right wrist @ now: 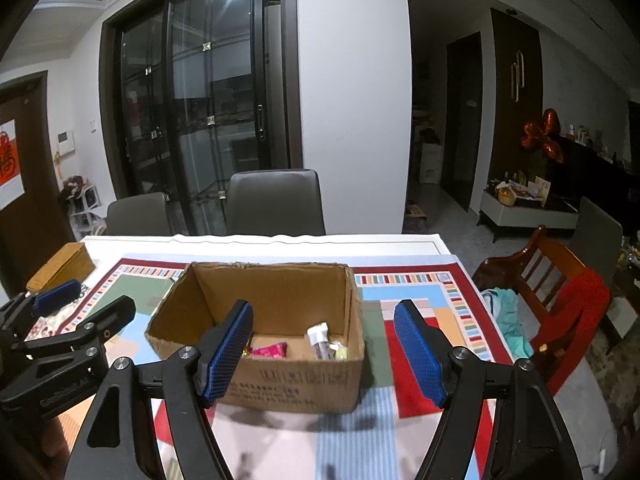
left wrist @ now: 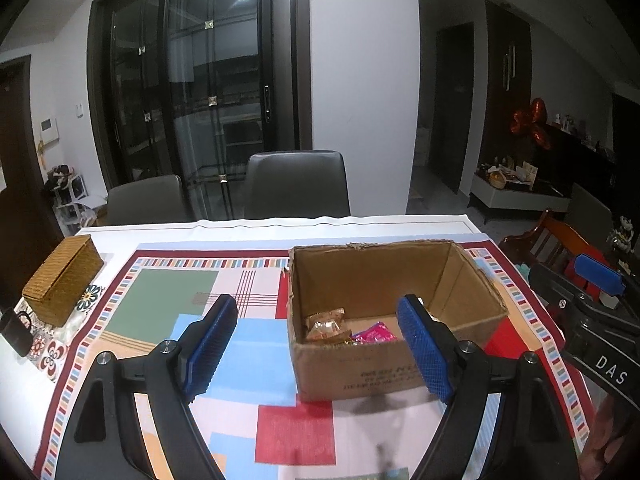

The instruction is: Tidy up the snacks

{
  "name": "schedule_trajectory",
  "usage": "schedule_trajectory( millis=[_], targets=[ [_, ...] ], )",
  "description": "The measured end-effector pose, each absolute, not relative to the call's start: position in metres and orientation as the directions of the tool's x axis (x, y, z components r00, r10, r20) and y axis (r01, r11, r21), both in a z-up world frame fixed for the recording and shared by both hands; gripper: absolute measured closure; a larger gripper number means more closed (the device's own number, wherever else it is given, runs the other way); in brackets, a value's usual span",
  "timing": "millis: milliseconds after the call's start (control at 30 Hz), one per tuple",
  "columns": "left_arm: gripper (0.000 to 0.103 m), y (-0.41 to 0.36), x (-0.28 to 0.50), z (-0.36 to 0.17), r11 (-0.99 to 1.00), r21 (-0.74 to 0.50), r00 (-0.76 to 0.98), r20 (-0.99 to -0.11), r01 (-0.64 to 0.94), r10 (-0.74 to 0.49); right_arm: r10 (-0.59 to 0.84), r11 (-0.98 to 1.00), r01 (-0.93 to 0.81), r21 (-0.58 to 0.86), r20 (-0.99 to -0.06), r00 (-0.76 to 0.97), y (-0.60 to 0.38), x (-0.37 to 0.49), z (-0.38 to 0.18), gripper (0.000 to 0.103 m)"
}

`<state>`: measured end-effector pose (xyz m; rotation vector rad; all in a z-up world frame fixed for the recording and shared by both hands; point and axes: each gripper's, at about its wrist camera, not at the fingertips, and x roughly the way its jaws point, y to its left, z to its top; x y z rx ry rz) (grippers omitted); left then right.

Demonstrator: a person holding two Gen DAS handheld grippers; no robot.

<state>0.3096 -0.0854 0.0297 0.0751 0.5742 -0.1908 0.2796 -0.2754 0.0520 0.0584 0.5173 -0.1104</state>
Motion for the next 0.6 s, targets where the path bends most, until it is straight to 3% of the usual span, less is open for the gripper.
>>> schedule_trajectory(
  millis=[600],
  targets=[
    [0.021, -0.070, 0.238, 0.023, 0.983, 0.010, 0.828, -0.540, 0.182, -0.147, -0.118, 0.990, 0.139, 0.009, -0.479, 0.870, -0.264, 0.201, 0.047, 0.029]
  ],
)
